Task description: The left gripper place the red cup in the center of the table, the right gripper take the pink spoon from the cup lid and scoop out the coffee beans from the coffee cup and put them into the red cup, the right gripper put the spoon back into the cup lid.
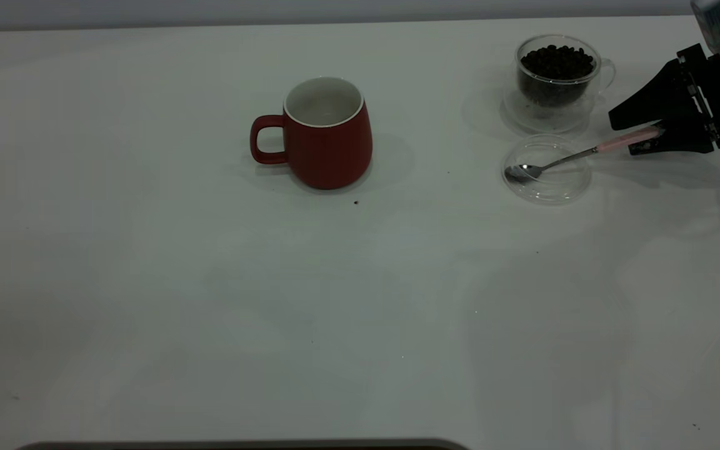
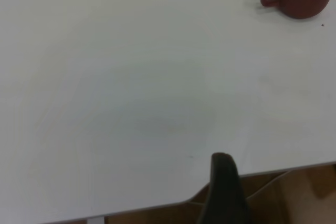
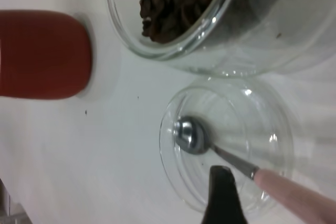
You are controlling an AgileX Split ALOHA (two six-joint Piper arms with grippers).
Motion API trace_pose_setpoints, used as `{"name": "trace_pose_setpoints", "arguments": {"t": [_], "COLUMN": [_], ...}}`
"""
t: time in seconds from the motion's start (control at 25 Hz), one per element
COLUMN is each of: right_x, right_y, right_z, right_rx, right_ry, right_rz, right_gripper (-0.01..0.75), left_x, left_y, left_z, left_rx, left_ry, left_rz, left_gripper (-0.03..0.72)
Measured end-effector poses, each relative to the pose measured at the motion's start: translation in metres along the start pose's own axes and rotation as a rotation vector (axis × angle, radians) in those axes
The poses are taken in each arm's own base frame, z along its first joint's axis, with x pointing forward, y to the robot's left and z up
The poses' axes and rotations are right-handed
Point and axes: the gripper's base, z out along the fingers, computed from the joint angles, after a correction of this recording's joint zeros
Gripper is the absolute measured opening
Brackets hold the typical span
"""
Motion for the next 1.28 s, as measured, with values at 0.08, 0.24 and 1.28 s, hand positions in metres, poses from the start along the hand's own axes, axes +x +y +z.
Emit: {"name": "trace_pose_setpoints", "arguments": {"t": [0.08,0.24,1.28], "right_x": [-0.003,-0.012,0.147], "right_y": [-0.001,-0.008,0.323], "right_z": [0.000,-0.001,-0.196], "right_rx": [0.015,0.092,0.589], "right_ry": [-0.037,-0.130,0.070], "right_rz": [-0.002,-0.021,-0.303], "right_gripper": [0.578,0.579,0.541], "left_x": [0.000,0.000,0.000], "left_y": [0.000,0.000,0.000], "left_z": [0.000,0.000,0.000], "left_rx": [0.000,0.000,0.000], "left_ry": [0.000,0.000,0.000], "left_rz": [0.000,0.000,-0.001], "left_gripper": [0.587,0.587,0.587]}}
